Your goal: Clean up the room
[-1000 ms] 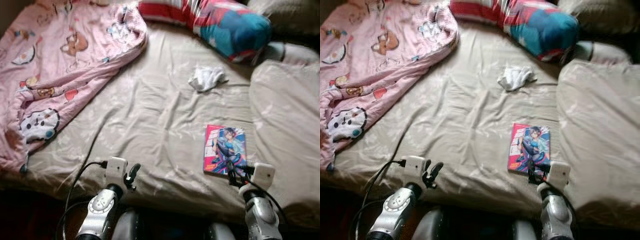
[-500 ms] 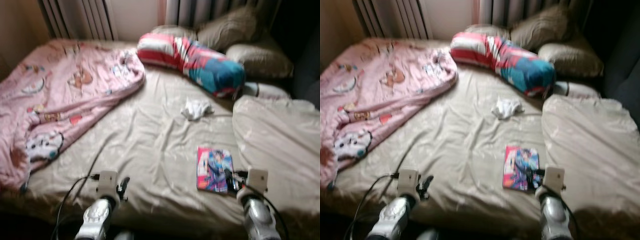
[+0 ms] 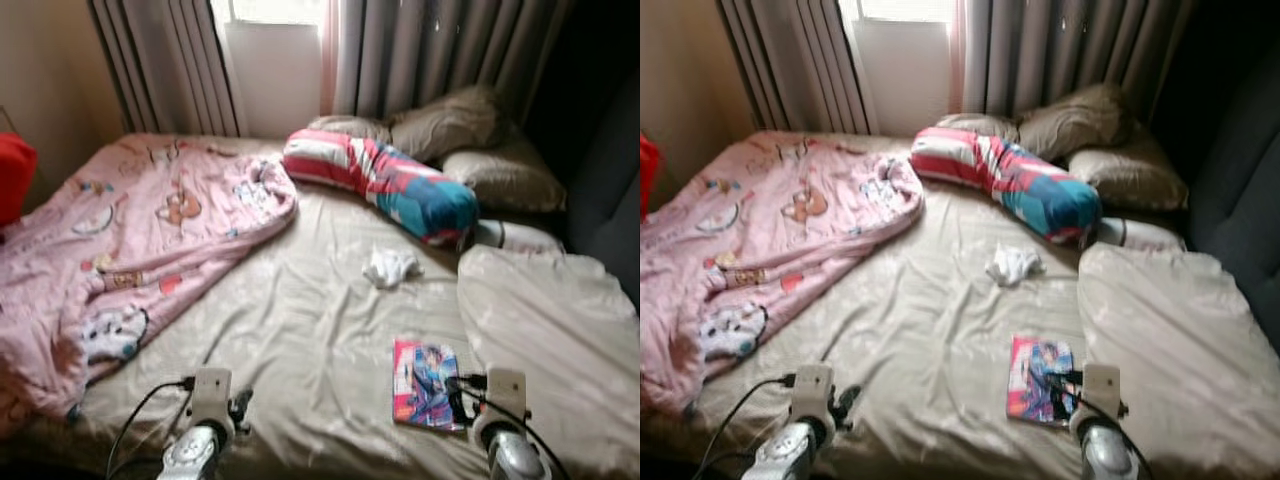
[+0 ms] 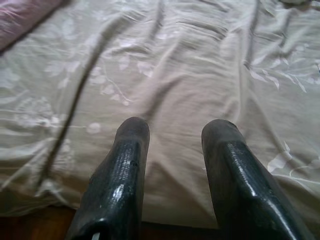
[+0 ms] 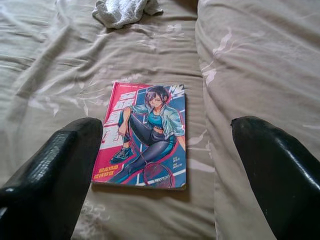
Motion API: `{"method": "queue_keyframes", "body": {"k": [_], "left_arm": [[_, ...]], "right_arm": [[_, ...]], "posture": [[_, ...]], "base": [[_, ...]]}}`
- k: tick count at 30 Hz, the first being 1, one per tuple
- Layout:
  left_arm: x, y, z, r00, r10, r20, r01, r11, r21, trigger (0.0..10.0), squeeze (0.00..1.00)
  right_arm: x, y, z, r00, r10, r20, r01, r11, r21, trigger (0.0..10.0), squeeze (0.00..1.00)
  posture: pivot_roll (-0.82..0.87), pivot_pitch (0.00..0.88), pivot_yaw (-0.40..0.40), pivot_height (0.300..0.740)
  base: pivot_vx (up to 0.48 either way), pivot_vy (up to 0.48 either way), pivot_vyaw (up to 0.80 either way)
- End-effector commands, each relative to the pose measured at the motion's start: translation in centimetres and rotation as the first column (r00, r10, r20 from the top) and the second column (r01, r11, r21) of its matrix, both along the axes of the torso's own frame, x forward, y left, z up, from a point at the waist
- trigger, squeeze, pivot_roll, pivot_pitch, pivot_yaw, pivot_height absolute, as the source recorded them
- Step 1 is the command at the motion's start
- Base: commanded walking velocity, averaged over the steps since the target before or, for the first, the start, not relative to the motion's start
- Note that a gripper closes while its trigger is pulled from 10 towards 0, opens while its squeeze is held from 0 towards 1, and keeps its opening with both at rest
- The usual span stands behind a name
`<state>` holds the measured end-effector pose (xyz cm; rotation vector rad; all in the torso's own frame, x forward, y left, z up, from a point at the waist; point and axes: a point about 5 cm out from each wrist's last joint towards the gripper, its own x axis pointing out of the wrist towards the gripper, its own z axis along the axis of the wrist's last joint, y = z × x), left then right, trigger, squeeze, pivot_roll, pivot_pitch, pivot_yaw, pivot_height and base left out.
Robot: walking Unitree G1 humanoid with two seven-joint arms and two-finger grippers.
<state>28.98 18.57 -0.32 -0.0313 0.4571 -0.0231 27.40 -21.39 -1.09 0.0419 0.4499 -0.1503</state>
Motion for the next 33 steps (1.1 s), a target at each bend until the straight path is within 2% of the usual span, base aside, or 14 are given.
{"method": "queue_keyframes", "body": {"k": [1,2,4,5,10,16,22,26,29,33], "left_arm": [[-1.0,0.2,-1.1,0.998,0.000,-0.061,0.001,1.000,0.013,10.0,0.00],[-2.3,0.6,-2.3,0.989,0.026,-0.147,-0.024,1.000,0.020,10.0,0.00],[-2.5,0.6,-2.5,0.987,0.031,-0.160,-0.028,0.999,0.022,10.0,0.00],[-3.1,0.8,-3.0,0.980,0.046,-0.195,-0.041,0.999,0.029,10.0,0.00],[-4.1,1.0,-3.9,0.966,0.072,-0.248,-0.067,0.997,0.026,10.0,0.00],[-5.6,0.9,-5.0,0.948,0.094,-0.303,-0.088,0.996,0.031,10.0,0.00],[-5.8,0.9,-5.1,0.944,0.097,-0.316,-0.094,0.995,0.025,10.0,0.00],[-5.6,1.2,-5.0,0.941,0.111,-0.319,-0.106,0.994,0.034,10.0,0.00],[-5.5,1.2,-5.0,0.940,0.111,-0.323,-0.104,0.994,0.040,10.0,0.00],[-5.3,1.2,-4.9,0.941,0.111,-0.321,-0.103,0.994,0.043,10.0,0.00]], "right_arm": [[-0.7,0.1,-0.7,0.999,0.001,-0.040,-0.001,1.000,0.007,10.0,0.00],[-1.3,0.3,-1.4,0.997,-0.005,-0.072,0.007,1.000,0.025,10.0,0.00],[-1.4,0.3,-1.5,0.997,-0.006,-0.077,0.008,1.000,0.028,10.0,0.00],[-1.8,0.5,-1.9,0.994,-0.003,-0.108,0.007,0.999,0.036,10.0,0.00],[-2.9,0.9,-3.0,0.984,-0.013,-0.178,0.028,0.996,0.080,10.0,0.00],[-5.1,0.9,-4.6,0.962,-0.017,-0.273,0.045,0.994,0.098,10.0,0.00],[-7.0,0.1,-5.6,0.946,-0.009,-0.324,0.049,0.992,0.115,10.0,0.00],[-8.5,-1.5,-6.0,0.934,-0.042,-0.356,0.082,0.992,0.099,10.0,0.00],[-8.9,-2.1,-6.0,0.932,-0.041,-0.359,0.072,0.995,0.075,10.0,0.00],[-9.2,-2.6,-6.1,0.929,-0.053,-0.365,0.084,0.994,0.069,10.0,0.00]], "posture": [[-0.07,0.000,-0.016,0.740],[-0.05,0.000,-0.022,0.740],[-0.05,0.000,-0.022,0.740],[-0.05,0.000,-0.021,0.740],[-0.06,0.000,-0.013,0.740],[-0.05,0.000,-0.012,0.740],[-0.04,0.000,-0.011,0.740],[-0.05,0.000,-0.003,0.740],[-0.05,0.000,0.002,0.740],[-0.05,0.000,0.006,0.740]], "base": [[0.000,0.000,0.00],[0.000,0.000,0.00],[0.000,0.000,0.00],[0.000,0.000,0.00],[0.000,0.000,0.00],[0.000,0.000,0.00],[0.000,0.000,0.00],[0.000,0.281,0.00],[0.000,0.295,0.00],[0.000,0.310,0.72]]}}
